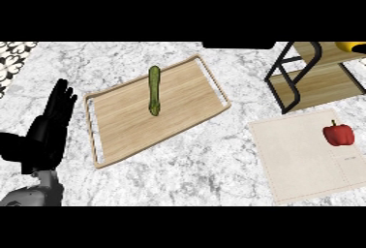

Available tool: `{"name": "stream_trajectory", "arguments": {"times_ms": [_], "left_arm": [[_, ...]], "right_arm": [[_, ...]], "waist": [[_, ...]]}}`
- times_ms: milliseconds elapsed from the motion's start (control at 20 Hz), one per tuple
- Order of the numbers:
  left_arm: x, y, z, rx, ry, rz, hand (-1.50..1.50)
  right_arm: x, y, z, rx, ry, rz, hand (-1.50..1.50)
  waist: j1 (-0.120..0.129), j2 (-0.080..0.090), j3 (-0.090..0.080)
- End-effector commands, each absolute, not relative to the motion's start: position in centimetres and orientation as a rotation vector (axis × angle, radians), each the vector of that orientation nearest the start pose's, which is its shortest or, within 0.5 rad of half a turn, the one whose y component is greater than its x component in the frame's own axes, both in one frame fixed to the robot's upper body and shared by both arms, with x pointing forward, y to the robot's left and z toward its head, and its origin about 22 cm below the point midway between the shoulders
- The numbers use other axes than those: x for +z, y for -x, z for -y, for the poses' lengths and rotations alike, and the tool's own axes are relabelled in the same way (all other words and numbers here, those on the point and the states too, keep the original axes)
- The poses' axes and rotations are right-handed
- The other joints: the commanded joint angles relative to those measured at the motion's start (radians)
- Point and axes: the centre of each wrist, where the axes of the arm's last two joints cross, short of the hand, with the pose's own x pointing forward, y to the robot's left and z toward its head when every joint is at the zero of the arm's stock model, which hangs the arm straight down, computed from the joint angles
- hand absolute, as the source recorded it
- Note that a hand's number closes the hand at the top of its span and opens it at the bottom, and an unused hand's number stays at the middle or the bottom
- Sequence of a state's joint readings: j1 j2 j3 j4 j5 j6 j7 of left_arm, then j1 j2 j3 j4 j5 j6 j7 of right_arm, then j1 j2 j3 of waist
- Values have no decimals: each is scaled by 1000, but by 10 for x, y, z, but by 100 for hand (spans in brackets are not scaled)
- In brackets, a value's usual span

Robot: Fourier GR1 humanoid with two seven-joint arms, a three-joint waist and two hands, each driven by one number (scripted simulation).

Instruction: Pick the lemon from the placemat and place it in the tiered shelf

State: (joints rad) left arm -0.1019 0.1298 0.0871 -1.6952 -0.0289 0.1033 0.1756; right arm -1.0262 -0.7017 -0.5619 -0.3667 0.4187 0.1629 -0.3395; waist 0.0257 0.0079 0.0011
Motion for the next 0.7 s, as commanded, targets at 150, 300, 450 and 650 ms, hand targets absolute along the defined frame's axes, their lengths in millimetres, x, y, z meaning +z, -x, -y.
{"name": "stream_trajectory", "arguments": {"times_ms": [150, 300, 450, 650], "left_arm": [[57, -260, -261, 24, -225, 1607, 0], [56, -252, -261, 34, -211, 1603, 0], [66, -262, -265, 27, -247, 1622, 0], [64, -271, -263, 34, -226, 1625, 0]], "right_arm": [[228, -382, 488, -4, 640, 1743, -150], [229, -355, 522, -83, 680, 1644, -150], [247, -324, 554, -124, 676, 1625, -150], [236, -284, 586, -120, 673, 1618, -150]], "waist": [[-6, -1, 0], [-6, -2, 0], [-5, 1, 1], [-8, 5, 2]]}}
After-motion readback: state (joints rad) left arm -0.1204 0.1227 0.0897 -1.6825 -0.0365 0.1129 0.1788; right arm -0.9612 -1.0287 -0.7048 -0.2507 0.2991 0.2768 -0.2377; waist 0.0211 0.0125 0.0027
